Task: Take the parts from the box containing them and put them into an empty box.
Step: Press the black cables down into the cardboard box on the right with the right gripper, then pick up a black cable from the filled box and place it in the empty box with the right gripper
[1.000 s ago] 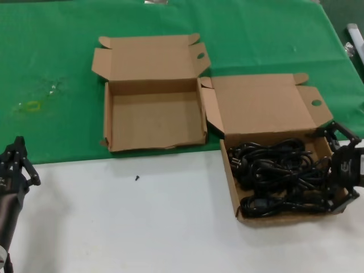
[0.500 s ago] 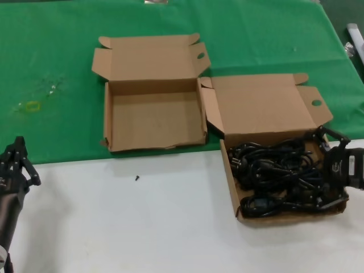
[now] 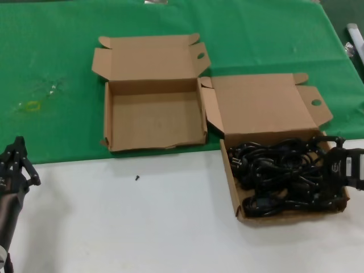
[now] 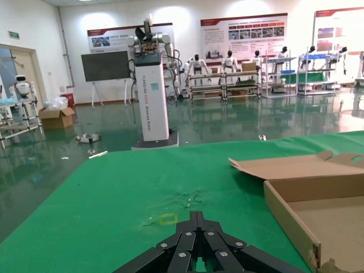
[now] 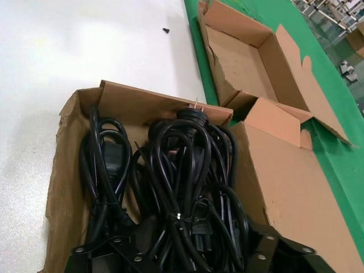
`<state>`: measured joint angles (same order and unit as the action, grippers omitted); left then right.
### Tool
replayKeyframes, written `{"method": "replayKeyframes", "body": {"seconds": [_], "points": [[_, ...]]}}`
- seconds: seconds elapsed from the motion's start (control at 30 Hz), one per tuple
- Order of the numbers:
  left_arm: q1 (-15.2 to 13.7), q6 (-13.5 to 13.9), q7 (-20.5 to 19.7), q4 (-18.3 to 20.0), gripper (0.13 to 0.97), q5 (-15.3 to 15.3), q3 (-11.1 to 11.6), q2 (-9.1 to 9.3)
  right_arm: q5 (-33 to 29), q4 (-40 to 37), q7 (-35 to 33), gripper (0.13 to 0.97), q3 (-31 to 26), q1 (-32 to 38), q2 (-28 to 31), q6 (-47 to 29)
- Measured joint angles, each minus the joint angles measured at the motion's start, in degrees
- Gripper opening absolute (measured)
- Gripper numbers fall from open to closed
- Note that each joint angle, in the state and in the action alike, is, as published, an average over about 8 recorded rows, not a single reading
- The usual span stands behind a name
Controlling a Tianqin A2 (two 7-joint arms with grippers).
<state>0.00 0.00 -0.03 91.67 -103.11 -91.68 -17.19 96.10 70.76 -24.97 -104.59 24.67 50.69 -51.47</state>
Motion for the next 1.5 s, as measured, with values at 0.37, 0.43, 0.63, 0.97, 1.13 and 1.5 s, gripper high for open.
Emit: {"method": "replayKeyframes", "body": {"seconds": [0.37,0.43,0.63,0.97,1.13,1.5], "points": [[0.0,0.0,0.01,0.0,0.143,0.0,0.0,0.0,-0.19,0.19,0.07,0.43,-0.11,-0.03,-0.25,0.12],[0.0,0.0,0.01,0.0,0.143,0.0,0.0,0.0,-0.11,0.39,0.3,0.38,-0.01,-0.09,-0.11,0.09],[0.0,0.0,0.01,0.0,0.143,0.0,0.0,0.0,0.29,1.27,1.12,0.331,0.57,-0.6,0.74,-0.04],[0.0,0.0,0.01,0.0,0.143,-0.01,0.0,0.0,1.66,3.56,3.51,0.229,2.02,-1.66,3.11,-0.96],[0.0,0.0,0.01,0.0,0.143,-0.01,0.0,0.0,2.43,4.78,5.01,0.226,2.8,-1.25,4.05,-1.45],[0.0,0.0,0.01,0.0,0.143,-0.01,0.0,0.0,2.71,6.27,7.29,0.223,3.17,2.8,3.5,-1.55]]}}
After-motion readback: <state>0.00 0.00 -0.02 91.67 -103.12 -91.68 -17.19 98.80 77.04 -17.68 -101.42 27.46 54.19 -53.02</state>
